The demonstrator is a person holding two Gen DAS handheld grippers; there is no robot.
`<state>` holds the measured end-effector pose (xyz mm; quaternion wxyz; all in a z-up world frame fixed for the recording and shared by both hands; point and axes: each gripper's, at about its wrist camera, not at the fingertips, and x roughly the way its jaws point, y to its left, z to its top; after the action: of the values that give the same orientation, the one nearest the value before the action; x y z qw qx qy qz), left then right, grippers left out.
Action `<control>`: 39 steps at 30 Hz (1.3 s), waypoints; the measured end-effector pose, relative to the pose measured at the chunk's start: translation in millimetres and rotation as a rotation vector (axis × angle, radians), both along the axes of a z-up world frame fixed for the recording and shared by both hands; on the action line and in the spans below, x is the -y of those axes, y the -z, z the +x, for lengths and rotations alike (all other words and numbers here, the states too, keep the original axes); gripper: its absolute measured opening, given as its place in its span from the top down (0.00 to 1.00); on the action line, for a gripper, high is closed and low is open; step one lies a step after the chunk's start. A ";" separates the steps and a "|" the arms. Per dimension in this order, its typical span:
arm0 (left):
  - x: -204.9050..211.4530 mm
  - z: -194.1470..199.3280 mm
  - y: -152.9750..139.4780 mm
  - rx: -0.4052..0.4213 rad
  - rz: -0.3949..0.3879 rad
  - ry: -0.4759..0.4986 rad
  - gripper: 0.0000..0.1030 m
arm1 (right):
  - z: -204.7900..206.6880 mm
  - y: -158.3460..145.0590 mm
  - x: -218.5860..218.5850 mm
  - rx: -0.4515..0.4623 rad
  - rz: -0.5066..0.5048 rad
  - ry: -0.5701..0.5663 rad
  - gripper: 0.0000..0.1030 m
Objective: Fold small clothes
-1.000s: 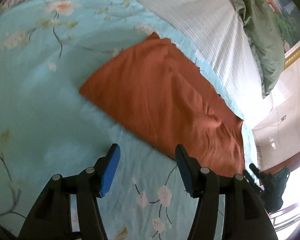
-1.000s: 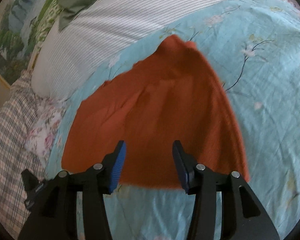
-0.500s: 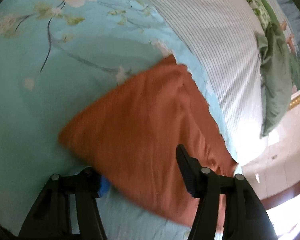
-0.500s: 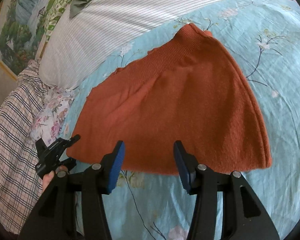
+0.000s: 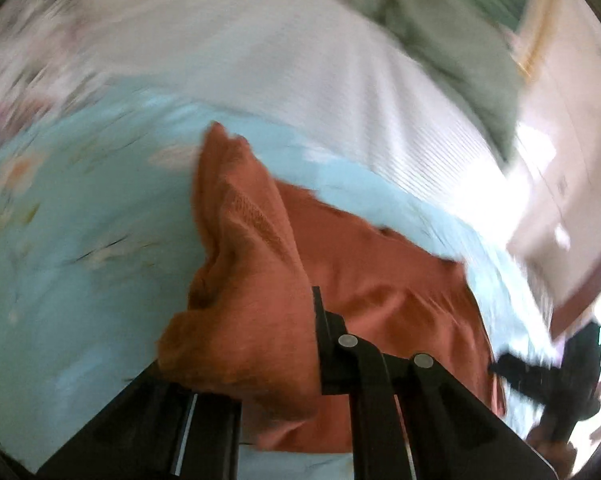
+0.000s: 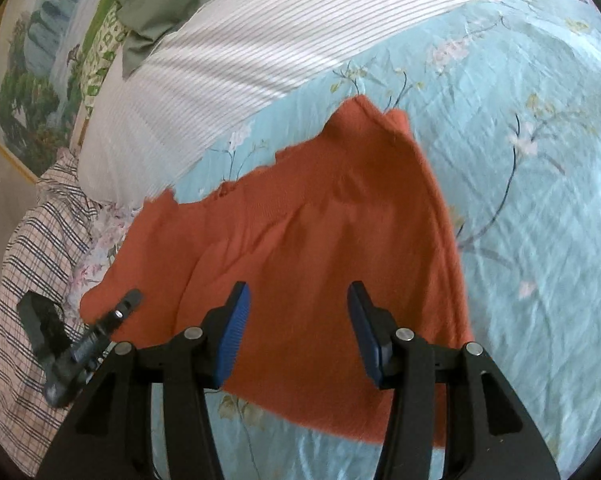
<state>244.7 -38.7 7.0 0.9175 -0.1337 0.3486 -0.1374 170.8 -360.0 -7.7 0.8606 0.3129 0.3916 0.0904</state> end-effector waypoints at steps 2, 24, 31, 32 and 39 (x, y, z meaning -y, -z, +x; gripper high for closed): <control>43.0 -7.2 -1.9 0.032 0.125 0.082 0.91 | 8.5 1.8 4.7 -0.014 0.033 -0.022 0.50; 170.2 -59.2 58.0 0.249 0.765 0.317 0.91 | 169.7 17.8 -82.4 -0.105 0.059 -0.373 0.84; 182.9 -62.6 9.2 0.240 0.574 0.355 0.91 | 131.1 -36.0 -21.7 0.051 -0.007 -0.309 0.84; 191.6 -65.5 4.6 0.250 0.567 0.365 0.90 | 127.8 -35.5 -11.3 0.048 -0.018 -0.293 0.84; 255.2 -71.1 25.1 0.202 0.547 0.476 0.90 | 113.3 14.7 44.6 -0.072 -0.028 -0.194 0.85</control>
<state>173.6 -293.8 -18.0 0.8914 0.2154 0.3017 -0.2609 284.1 -404.6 -22.4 0.8374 0.2645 0.4519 0.1567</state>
